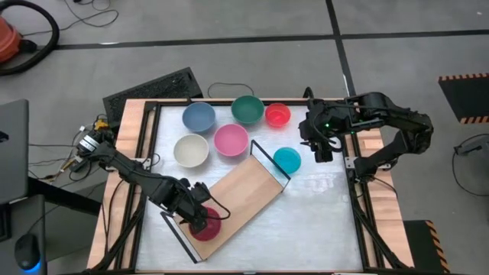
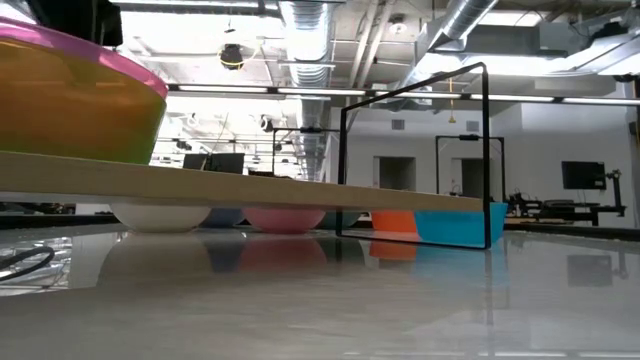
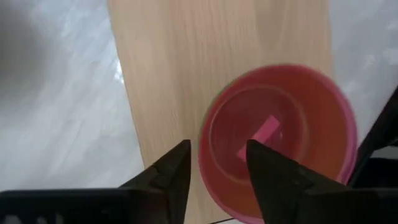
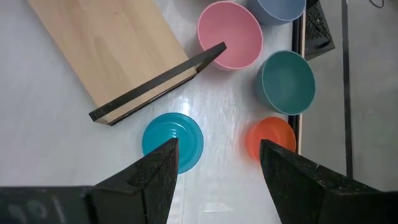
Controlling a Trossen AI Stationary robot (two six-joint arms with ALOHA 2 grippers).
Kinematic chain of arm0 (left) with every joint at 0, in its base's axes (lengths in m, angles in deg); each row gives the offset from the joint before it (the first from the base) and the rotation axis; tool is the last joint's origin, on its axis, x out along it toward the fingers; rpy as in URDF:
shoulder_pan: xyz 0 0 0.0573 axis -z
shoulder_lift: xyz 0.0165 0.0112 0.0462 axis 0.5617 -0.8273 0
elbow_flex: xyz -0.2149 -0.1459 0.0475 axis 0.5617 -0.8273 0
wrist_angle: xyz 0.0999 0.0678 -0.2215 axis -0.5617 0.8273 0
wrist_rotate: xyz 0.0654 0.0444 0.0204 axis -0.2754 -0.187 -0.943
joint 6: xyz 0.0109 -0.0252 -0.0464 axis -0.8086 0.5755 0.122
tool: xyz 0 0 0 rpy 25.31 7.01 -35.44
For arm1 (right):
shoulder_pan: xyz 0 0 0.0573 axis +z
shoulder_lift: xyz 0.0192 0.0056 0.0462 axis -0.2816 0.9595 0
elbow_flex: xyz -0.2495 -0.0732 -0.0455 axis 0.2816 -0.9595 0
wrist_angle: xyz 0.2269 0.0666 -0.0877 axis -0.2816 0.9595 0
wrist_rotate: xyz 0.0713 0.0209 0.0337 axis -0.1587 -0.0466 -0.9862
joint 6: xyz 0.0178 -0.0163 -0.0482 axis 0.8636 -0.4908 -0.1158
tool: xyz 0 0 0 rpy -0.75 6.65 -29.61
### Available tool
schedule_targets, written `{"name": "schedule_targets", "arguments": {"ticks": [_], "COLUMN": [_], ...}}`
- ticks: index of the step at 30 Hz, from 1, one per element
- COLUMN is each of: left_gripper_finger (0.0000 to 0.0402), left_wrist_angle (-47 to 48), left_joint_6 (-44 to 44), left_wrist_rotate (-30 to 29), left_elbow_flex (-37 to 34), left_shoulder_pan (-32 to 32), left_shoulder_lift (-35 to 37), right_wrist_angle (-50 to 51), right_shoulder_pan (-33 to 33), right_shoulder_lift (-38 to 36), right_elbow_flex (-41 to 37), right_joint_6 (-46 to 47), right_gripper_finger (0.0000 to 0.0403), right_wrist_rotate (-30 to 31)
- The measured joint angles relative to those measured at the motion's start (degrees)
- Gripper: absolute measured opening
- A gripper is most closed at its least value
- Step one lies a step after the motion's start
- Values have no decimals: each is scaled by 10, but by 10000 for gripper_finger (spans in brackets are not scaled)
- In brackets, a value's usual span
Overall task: Place and stack bowls onto a shelf
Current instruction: Stack the transparent orange bowl on the top transparent pink bowl on the shelf
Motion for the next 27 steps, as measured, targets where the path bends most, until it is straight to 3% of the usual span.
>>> {"name": "schedule_targets", "arguments": {"ticks": [6,15,18,23,27], "left_gripper_finger": [143,138,138,138,138], "left_wrist_angle": [18,4,-14,-21,-19], "left_joint_6": [3,-10,-42,-75,-92], "left_wrist_rotate": [-51,-259,-290,-307,-304], "left_elbow_flex": [0,0,0,0,0], "left_shoulder_pan": [-23,-121,-145,-159,-159], "left_shoulder_lift": [67,235,268,289,287], "right_wrist_angle": [-16,-83,-90,-168,-273], "right_shoulder_pan": [-28,-146,-213,-301,-343], "right_shoulder_lift": [0,35,58,93,125], "right_elbow_flex": [0,-13,-56,-180,-268], "right_joint_6": [-13,-13,-23,-61,-113], "right_gripper_finger": [249,249,249,249,249], "right_wrist_rotate": [0,1,-4,-103,-106]}}
